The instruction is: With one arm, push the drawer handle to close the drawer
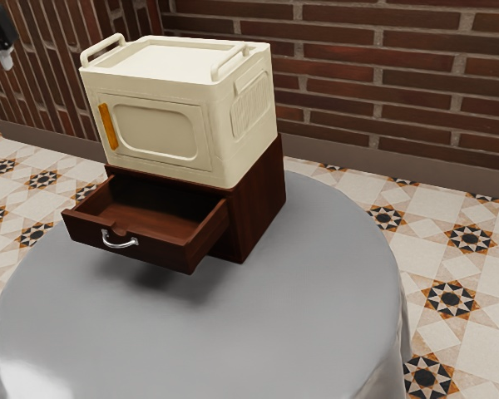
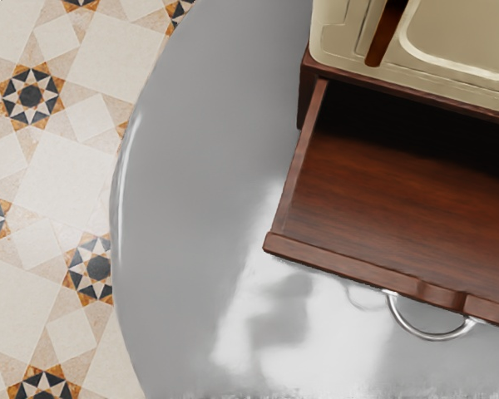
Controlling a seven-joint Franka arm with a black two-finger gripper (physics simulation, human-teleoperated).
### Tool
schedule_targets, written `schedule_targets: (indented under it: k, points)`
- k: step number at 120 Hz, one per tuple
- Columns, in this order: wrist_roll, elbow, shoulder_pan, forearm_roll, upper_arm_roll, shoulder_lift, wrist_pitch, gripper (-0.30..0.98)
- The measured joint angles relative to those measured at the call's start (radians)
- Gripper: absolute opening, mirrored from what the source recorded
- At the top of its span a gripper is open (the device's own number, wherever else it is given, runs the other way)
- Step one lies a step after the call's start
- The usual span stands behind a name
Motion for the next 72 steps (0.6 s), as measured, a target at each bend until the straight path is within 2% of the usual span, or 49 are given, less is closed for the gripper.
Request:
schedule_targets:
  k: [21, 39, 55, 72]
  points:
    - [0.001, -0.029, -0.065, 0.001, -0.019, -0.003, -0.032, 0.69]
    - [0.0, -0.145, -0.073, 0.008, -0.129, -0.082, -0.071, 0.69]
    - [-0.001, -0.286, -0.072, 0.004, -0.153, -0.146, -0.078, 0.68]
    - [-0.01, -0.436, -0.071, -0.007, -0.182, -0.199, -0.077, 0.38]
